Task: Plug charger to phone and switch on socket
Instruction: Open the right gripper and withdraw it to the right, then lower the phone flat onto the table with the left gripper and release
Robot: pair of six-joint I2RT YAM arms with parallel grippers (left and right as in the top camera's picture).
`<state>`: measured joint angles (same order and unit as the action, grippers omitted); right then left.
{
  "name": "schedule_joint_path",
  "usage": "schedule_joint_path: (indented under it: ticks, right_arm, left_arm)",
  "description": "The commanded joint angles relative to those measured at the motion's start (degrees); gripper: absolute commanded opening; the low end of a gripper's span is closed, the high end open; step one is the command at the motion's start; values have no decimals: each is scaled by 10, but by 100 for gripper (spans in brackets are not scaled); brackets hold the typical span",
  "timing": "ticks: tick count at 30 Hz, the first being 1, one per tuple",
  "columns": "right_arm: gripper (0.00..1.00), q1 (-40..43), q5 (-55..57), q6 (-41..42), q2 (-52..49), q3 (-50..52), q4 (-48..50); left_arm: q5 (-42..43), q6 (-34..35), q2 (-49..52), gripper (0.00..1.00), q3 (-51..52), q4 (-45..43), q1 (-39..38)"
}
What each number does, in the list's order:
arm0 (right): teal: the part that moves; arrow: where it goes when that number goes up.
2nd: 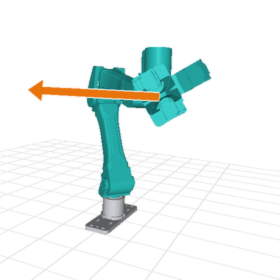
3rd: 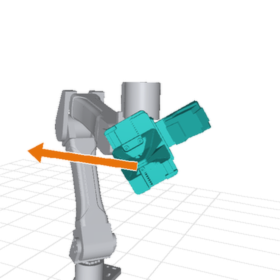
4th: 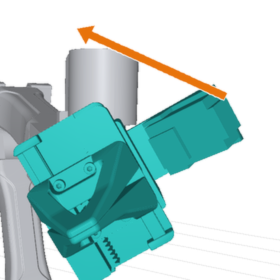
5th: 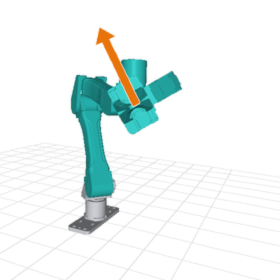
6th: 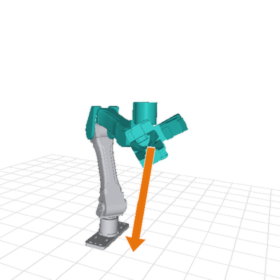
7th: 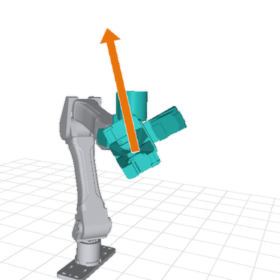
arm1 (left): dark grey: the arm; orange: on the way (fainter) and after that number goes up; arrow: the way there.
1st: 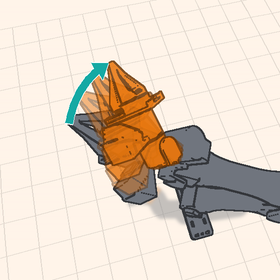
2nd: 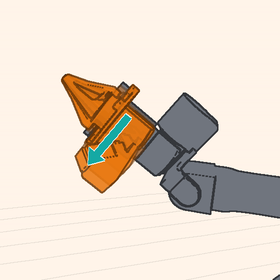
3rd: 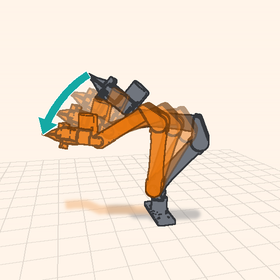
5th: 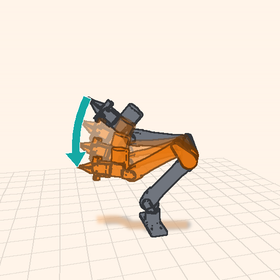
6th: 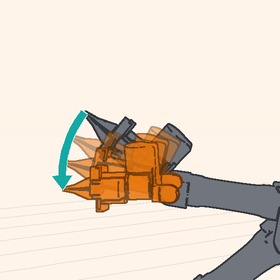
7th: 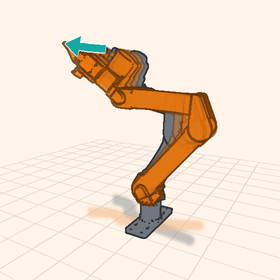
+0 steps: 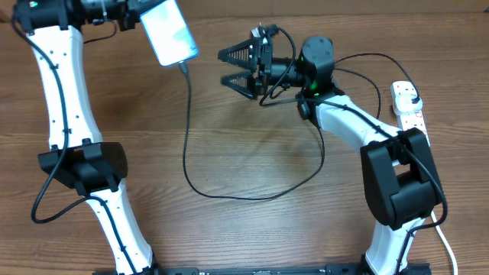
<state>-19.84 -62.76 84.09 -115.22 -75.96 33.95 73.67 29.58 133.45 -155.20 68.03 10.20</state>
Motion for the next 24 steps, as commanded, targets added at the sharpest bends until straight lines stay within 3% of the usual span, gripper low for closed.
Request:
schedule_joint_path:
  ticks: [1, 6, 11, 17, 24]
  right_arm:
    - [100, 18, 30, -193, 1, -3, -163]
    - [100, 57, 105, -342, 4, -3, -435]
    - [100, 105, 289, -454, 45, -3, -682]
    - [100, 126, 437, -486, 119, -3, -780]
    - [100, 132, 478, -486, 195, -3, -796]
  left_arm:
    - [16, -64, 3, 4, -4, 25, -2]
    - [-13, -92, 3, 4, -4, 50, -3]
    - [-94, -153, 3, 4, -4, 115, -15]
    - [-252, -201, 3, 4, 13, 187, -56]
    - [-284, -236, 3, 4, 162, 134, -140]
